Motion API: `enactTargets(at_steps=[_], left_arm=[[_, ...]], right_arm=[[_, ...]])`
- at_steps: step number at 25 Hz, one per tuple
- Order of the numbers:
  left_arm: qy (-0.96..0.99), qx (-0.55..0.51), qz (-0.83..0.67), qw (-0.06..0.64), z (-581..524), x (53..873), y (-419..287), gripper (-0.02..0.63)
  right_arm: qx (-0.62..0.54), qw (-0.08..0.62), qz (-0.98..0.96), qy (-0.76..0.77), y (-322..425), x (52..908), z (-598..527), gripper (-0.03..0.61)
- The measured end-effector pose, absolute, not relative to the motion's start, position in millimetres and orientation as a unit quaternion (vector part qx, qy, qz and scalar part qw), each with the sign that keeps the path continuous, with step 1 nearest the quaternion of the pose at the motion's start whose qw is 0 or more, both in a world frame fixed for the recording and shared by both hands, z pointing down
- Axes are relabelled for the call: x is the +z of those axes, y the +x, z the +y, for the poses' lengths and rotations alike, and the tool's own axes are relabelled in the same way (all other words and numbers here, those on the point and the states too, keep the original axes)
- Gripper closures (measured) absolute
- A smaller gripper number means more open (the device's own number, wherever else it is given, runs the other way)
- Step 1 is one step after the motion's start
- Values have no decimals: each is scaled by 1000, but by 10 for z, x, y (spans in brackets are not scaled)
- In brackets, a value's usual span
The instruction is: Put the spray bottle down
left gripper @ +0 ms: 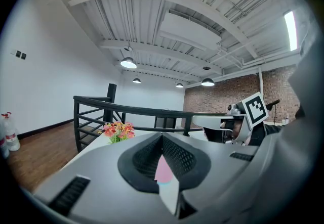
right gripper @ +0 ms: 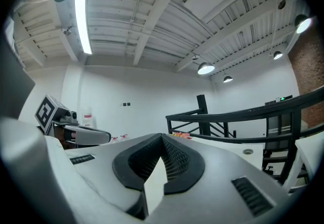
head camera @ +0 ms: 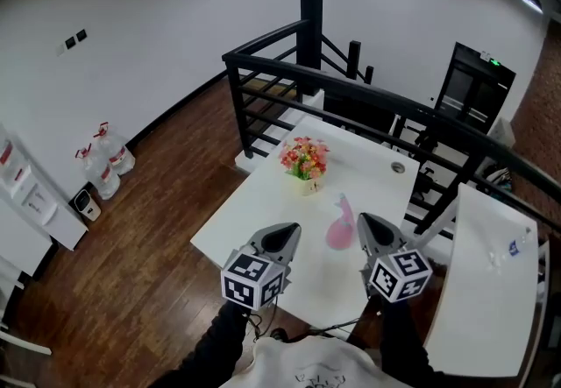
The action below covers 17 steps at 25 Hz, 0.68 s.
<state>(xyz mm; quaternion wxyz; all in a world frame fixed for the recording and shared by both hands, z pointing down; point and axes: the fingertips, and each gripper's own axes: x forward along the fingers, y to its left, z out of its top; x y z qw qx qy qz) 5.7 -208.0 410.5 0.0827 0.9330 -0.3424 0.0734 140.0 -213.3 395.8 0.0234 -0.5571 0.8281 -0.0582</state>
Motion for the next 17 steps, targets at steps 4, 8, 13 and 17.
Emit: enactTargets(at_steps=[4,8,13,17], left_arm=[[933,76,-343,84,-2076,4105,49,611],[933,77,-342,84,-2057,4118,35,611],[933,77,-341,84,-2033,4113,33,611],[933,79,-340,85,-2014,4119,30,611]], right_arm=[[-61,20,829,-556,1390,3980,-2137,611],[-62,16,830,-554,1365,4008,-2133,611],[-60,11,832,-552,1343,4008,-2123,611],[-58,7,834,-549,1318,3999,-2109,611]])
